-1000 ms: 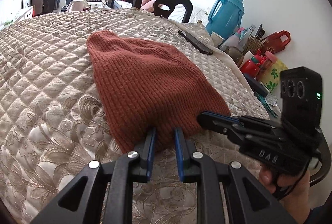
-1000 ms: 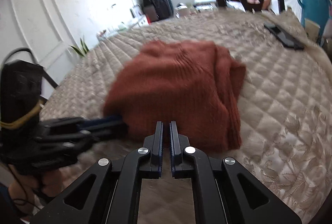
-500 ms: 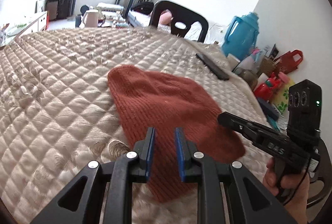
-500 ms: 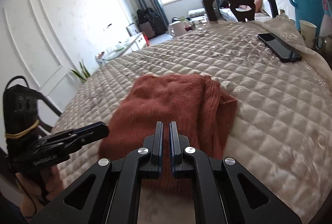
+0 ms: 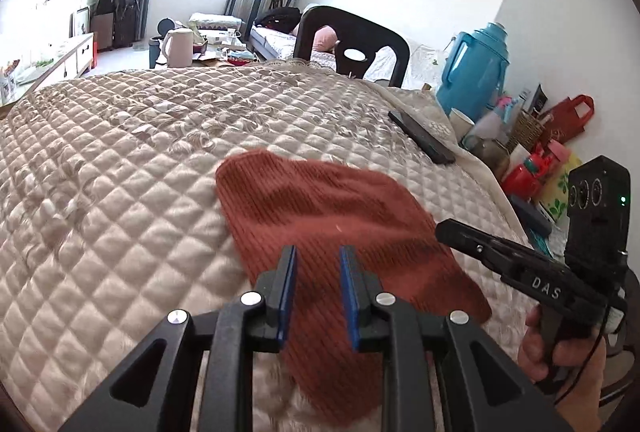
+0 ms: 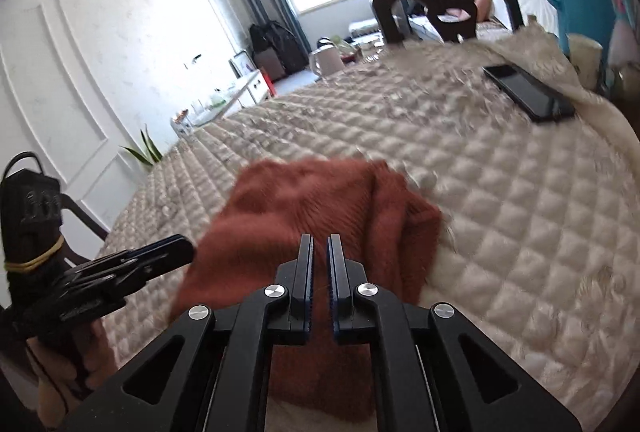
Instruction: Fold small clothes
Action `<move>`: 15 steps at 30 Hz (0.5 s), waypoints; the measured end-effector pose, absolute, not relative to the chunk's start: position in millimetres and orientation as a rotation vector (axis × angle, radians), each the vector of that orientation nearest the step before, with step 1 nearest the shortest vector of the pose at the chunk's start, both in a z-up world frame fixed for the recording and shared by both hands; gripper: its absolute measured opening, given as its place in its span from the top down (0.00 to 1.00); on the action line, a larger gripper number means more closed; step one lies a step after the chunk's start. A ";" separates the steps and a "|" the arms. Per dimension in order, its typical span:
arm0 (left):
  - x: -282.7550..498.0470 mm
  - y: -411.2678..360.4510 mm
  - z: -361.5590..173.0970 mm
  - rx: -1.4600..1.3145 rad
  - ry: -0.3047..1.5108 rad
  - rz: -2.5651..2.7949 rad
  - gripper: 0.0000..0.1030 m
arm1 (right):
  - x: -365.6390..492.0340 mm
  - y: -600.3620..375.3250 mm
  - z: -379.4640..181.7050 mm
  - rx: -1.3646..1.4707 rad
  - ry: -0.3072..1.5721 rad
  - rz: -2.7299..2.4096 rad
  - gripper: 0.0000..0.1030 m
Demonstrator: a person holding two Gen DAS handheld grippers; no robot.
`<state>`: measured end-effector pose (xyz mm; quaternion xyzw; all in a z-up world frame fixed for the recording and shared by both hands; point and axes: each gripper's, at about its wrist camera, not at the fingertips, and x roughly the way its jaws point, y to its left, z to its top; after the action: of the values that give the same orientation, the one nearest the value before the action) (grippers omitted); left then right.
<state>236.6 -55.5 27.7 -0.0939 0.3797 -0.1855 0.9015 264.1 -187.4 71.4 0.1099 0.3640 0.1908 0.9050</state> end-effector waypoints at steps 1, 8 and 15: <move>242.3 -57.4 25.4 -0.189 0.792 -0.375 0.77 | 269.4 -185.1 69.5 0.221 0.757 0.392 0.94; 257.6 -69.6 2.5 -0.176 0.812 -0.352 0.73 | 316.0 -189.7 47.7 0.251 0.820 0.325 0.94; 256.7 -69.5 1.4 -0.184 0.792 -0.361 0.72 | 314.7 -216.7 50.3 0.342 0.821 0.253 0.91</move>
<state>256.7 -69.5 1.4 -0.0888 0.3829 -0.1748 0.9027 314.7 -216.7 50.3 0.1648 0.3961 0.1222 0.8950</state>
